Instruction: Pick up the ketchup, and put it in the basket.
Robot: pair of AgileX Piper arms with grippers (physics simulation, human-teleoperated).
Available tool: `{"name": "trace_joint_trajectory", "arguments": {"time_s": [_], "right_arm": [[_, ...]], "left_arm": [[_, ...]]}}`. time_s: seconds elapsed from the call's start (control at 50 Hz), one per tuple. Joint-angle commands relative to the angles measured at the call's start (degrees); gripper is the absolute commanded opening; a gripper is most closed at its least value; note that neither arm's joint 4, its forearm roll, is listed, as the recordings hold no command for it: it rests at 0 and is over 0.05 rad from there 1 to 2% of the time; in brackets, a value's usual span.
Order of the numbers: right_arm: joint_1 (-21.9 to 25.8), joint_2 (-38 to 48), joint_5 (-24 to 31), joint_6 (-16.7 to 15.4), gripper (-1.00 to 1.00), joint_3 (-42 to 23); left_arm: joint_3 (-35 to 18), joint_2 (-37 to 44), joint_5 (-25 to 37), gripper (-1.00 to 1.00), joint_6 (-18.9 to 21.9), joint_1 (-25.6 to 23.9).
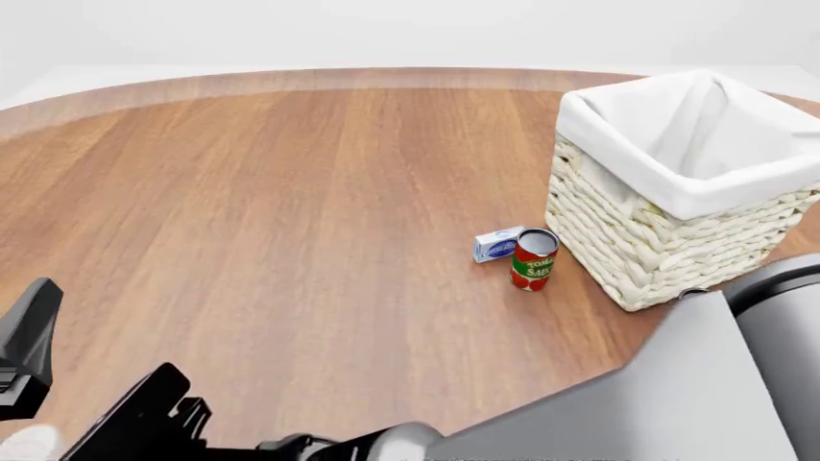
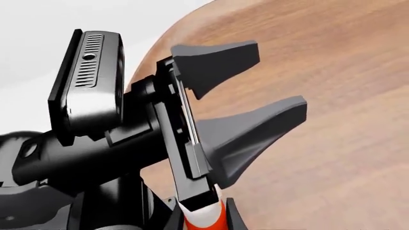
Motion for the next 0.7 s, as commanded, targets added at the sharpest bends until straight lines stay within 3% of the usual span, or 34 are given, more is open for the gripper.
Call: {"name": "trace_joint_trajectory", "arguments": {"time_s": [0.02, 0.7], "right_arm": [[-0.42, -2.13, -0.63, 0.84, -1.00, 1.22], [-5.81, -4.63, -1.16, 1.75, -1.00, 3.13]], "left_arm": [[0.00, 0.00, 0.00, 1.00, 0.00, 0.00], [0.00, 0.00, 0.00, 1.00, 0.00, 0.00]]}}
